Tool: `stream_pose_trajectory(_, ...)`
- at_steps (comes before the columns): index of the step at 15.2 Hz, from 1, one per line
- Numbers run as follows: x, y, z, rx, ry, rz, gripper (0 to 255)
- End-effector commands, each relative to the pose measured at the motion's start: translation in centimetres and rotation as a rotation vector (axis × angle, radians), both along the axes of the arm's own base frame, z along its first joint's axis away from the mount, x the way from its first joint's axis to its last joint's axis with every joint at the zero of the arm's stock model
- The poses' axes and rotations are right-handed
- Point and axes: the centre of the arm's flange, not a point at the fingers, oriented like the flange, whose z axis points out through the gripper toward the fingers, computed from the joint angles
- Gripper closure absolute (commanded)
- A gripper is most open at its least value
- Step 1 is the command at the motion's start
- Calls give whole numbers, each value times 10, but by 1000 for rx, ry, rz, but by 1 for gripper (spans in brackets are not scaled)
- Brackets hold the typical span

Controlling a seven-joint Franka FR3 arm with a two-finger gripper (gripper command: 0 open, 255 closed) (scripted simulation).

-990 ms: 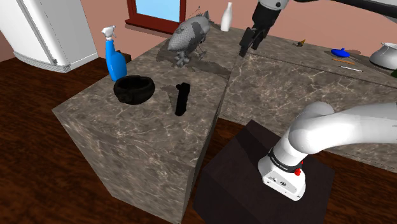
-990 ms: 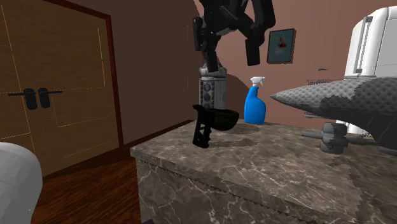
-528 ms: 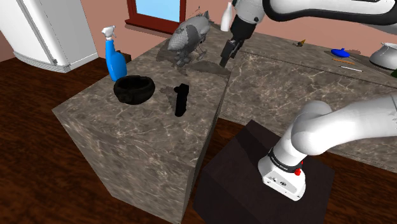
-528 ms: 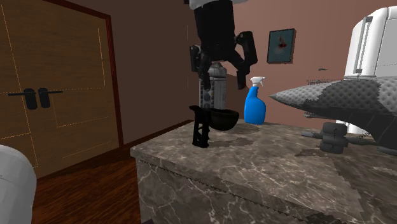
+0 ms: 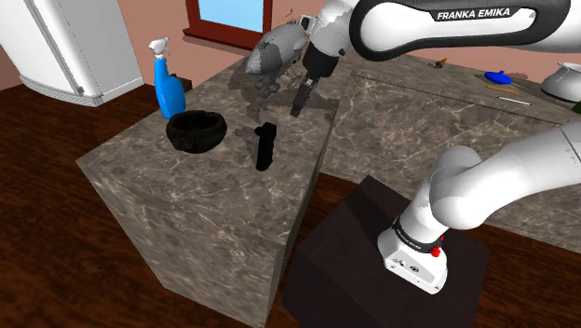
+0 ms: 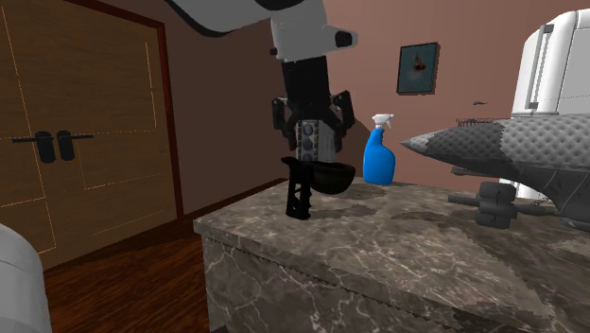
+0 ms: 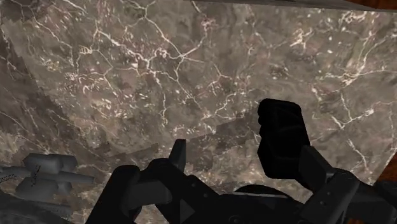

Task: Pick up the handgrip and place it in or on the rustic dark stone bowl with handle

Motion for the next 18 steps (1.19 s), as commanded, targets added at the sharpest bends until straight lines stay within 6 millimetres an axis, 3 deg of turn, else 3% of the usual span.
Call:
stream_pose_trajectory(1, 6, 21, -12, 10, -14, 66, 0)
stream_pose_trajectory(4, 11, 46, -25, 20, -30, 145, 0)
stream_pose_trajectory(12, 22, 52, -63, 20, -30, 145, 0)
stream_pose_trajectory(18, 22, 52, -63, 20, -30, 145, 0)
